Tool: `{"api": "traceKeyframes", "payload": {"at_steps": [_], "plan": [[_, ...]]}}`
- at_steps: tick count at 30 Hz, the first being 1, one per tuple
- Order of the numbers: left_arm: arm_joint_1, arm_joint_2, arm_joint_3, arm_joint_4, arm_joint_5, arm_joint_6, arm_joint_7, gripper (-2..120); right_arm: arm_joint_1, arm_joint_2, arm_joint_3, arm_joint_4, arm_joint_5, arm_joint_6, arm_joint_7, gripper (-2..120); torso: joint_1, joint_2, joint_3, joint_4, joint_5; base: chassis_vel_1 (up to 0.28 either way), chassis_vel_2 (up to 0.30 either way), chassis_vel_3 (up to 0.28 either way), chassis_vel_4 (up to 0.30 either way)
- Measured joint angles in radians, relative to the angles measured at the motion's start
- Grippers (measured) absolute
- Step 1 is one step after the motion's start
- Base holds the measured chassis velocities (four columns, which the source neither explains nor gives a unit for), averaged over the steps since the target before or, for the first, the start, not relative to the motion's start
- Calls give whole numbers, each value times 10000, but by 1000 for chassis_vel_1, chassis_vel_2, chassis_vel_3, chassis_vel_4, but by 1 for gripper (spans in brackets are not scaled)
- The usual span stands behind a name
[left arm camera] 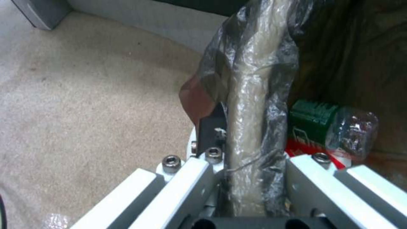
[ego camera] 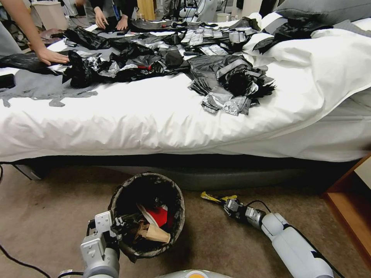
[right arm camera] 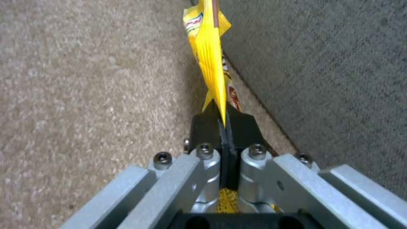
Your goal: Pick up the trash bin, then pick up the garbage from the floor and place it into the trash bin.
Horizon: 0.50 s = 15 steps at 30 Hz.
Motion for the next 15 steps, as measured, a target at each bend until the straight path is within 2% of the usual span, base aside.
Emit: {"api": "traceKeyframes", "payload": {"at_steps": [3,6,7,10,11,13,14,15], "plan": [[4,-3,1,0,2,-1,-1,0,-52,6,2,95,224,152,0,0,0,0,0,0,0,0,0,0,0],[-4,14,-16,35,-15,-9,0,0,-416,-60,-9,1083,1424,357,0,0,1,0,0,1,3,0,0,0,0],[-4,14,-16,35,-15,-9,0,0,-416,-60,-9,1083,1424,357,0,0,1,0,0,1,3,0,0,0,0],[-78,63,-71,171,-65,-6,-7,0,-1090,-299,-47,3146,2881,412,-14,0,0,0,0,0,0,0,0,0,0],[-78,63,-71,171,-65,-6,-7,0,-1090,-299,-47,3146,2881,412,-14,0,0,0,0,0,0,0,0,0,0],[-117,80,-79,263,-83,13,-13,0,-1595,-403,-49,4801,3537,628,-76,0,0,0,0,0,0,0,0,0,0],[-117,80,-79,263,-83,13,-13,0,-1595,-403,-49,4801,3537,628,-76,0,0,0,0,0,0,0,0,0,0],[-127,85,-85,296,-87,23,-16,0,-1851,-482,-43,5556,3817,645,-102,0,0,0,-1,4,0,0,0,0,0]]}}
